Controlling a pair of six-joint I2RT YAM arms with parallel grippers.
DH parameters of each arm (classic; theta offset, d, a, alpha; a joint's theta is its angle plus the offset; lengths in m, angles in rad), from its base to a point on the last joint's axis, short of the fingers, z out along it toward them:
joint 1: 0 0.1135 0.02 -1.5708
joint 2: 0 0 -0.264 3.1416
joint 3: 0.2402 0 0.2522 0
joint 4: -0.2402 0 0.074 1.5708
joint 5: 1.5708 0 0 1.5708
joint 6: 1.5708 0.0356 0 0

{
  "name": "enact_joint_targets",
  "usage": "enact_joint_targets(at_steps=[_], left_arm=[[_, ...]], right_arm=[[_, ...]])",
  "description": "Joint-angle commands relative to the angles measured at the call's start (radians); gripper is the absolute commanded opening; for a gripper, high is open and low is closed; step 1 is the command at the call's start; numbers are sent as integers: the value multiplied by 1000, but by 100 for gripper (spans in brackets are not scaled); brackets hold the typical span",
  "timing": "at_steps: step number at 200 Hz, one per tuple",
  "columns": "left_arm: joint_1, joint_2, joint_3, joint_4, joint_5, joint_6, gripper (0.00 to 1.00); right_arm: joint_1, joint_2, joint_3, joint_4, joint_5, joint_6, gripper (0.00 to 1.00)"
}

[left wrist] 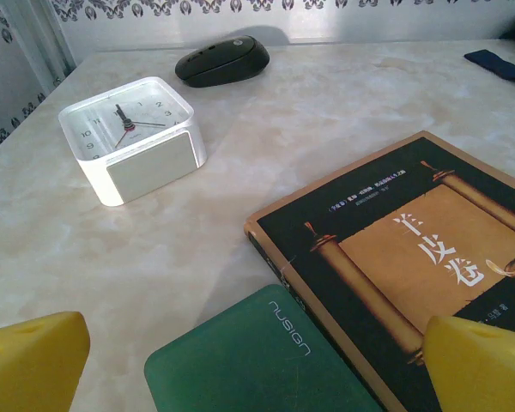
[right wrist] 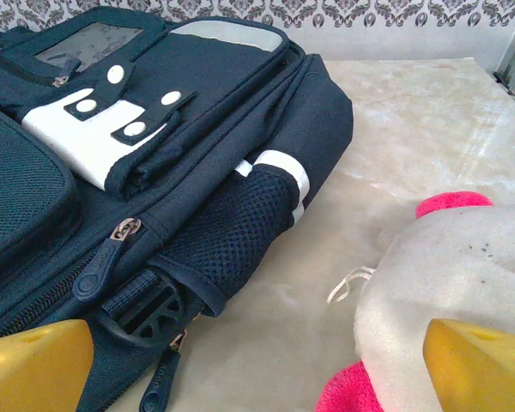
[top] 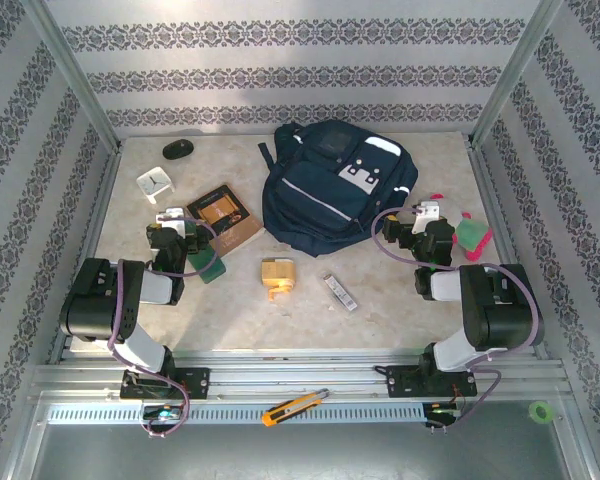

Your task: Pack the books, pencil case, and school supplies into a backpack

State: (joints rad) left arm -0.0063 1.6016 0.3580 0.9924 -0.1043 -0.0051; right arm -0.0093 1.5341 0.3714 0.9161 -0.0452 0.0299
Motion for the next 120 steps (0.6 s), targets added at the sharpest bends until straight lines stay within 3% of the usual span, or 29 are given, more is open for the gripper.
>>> enact_joint_targets(at_steps=[1,120], left_arm=[[-6,-7,20,-19,18,-6,99],[-6,-8,21,-22,26,-4,99]], right_arm=[[-1,-11,9,11,-7,5,98],[-1,-11,9,12,-7,4,98]])
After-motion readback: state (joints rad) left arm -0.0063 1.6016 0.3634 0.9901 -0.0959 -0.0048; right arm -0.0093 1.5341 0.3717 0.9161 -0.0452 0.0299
